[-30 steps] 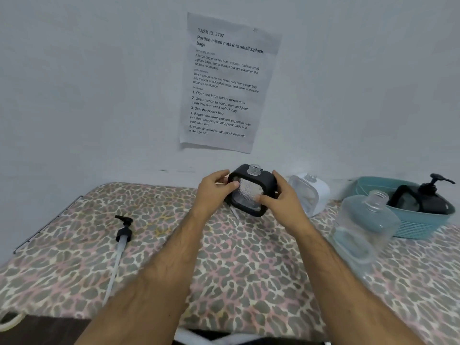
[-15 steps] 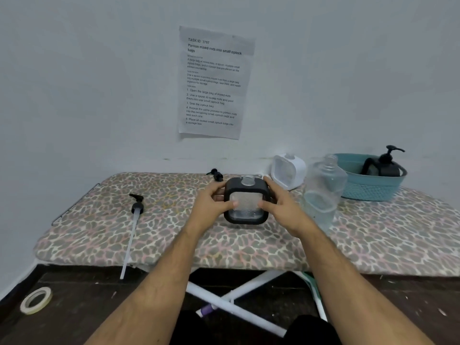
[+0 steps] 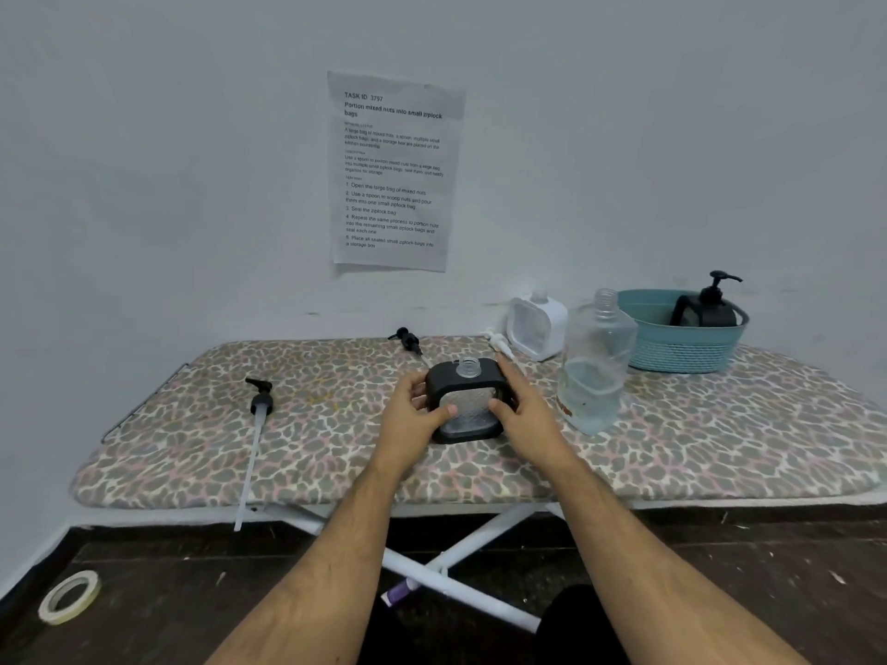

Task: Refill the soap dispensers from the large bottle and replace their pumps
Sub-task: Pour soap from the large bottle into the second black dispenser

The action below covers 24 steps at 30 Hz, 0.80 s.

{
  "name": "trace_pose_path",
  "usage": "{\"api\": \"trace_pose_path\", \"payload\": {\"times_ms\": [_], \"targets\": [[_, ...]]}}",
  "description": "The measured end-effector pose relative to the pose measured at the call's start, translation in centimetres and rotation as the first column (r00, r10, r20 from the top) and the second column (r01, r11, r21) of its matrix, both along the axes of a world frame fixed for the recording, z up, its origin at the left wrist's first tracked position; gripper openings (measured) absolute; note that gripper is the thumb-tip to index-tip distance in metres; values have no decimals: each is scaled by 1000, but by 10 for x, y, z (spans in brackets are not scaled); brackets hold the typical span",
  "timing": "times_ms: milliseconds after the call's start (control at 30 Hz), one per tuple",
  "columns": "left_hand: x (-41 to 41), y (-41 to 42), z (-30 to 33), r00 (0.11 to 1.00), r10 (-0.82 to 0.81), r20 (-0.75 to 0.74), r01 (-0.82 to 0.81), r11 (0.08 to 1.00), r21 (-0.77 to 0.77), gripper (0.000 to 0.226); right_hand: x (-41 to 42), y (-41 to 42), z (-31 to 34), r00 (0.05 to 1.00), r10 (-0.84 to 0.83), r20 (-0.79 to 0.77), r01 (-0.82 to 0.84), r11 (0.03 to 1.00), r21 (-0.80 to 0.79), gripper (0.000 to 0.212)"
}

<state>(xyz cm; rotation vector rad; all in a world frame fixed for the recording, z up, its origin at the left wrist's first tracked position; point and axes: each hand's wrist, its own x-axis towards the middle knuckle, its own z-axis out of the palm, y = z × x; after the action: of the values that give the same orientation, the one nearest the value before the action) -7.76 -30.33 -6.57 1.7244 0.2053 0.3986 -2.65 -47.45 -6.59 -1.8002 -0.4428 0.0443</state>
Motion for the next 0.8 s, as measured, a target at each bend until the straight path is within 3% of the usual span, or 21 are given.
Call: {"api": "trace_pose_path", "payload": {"times_ms": [233,467,600,700,800], "targets": [[5,-2,-10,997,71,14,-71,997,-12,58,-8,-4,-5,993,-111,-50,115,988,102,58],[14,-14,-13,983,183,31,-183,983,20,56,-8,-17,15,954,-284,93,276,957,94,26],[17,-21,-14,986,166,11,-166,986,13,56,-10,-25,22,912,-371,174,354,927,119,15],[17,-19,-14,989,150,3,-150,989,15,57,-17,-35,22,846,-478,236,451,878,163,4],[16,-19,-15,989,147,4,-147,989,26,55,-20,-47,20,718,-642,269,591,766,252,20]]}}
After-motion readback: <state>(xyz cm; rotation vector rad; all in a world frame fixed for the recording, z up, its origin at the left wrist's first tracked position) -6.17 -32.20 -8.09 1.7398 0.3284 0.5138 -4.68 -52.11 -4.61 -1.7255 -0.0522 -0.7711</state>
